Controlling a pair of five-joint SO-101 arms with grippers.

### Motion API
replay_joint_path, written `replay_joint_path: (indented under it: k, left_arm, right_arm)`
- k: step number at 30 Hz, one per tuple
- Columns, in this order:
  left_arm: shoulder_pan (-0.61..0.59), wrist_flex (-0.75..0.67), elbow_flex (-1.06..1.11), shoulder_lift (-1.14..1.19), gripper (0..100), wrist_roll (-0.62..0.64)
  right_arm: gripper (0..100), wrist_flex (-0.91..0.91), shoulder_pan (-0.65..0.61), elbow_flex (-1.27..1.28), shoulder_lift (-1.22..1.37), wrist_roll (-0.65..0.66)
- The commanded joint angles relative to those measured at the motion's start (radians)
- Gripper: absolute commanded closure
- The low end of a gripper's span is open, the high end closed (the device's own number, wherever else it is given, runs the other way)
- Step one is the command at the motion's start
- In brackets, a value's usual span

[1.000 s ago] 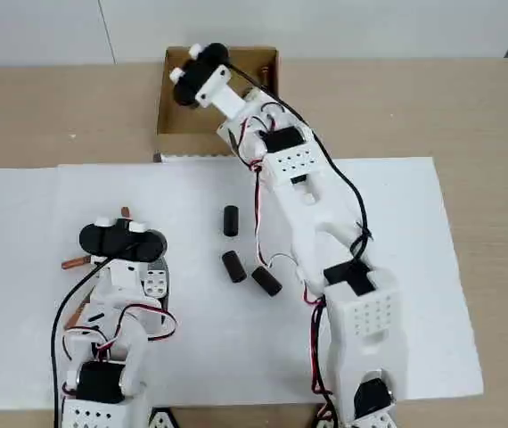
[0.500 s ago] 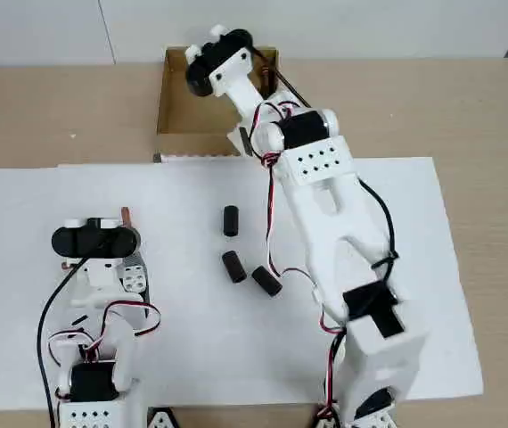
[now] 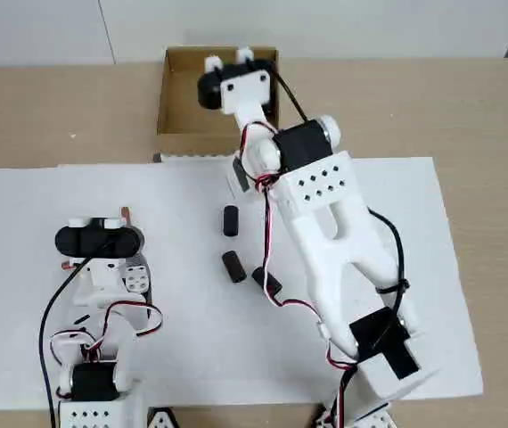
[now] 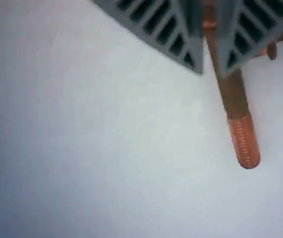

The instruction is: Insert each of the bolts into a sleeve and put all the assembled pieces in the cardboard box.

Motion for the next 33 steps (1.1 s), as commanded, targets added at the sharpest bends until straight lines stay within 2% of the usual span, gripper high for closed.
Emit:
replay_joint_path:
  k: [1, 9, 15, 22, 33]
  left_arm:
    - [0.005, -0.008, -0.004, 0.000, 99, -0.003]
    - [0.005, -0.008, -0.004, 0.000, 99, -0.003]
    - [0.005, -0.008, -0.004, 0.000, 99, -0.003]
    - [0.005, -0.008, -0.004, 0.000, 99, -0.003]
    - [0.005, -0.008, -0.004, 0.000, 99, -0.003]
  right_arm:
    - [99.5, 0.021, -0.033, -0.031, -0.048, -0.117]
    - [97.9, -0.010, -0.074, 0.026, 0.058, -0.213]
    - [80.7, -0.042, -0.093, 0.025, 0.162, -0.241]
    - [83.8, -0.185, -0.117, 0.025, 0.246, -0.233]
    - [83.8, -0.295, -0.113, 0.025, 0.387, -0.232]
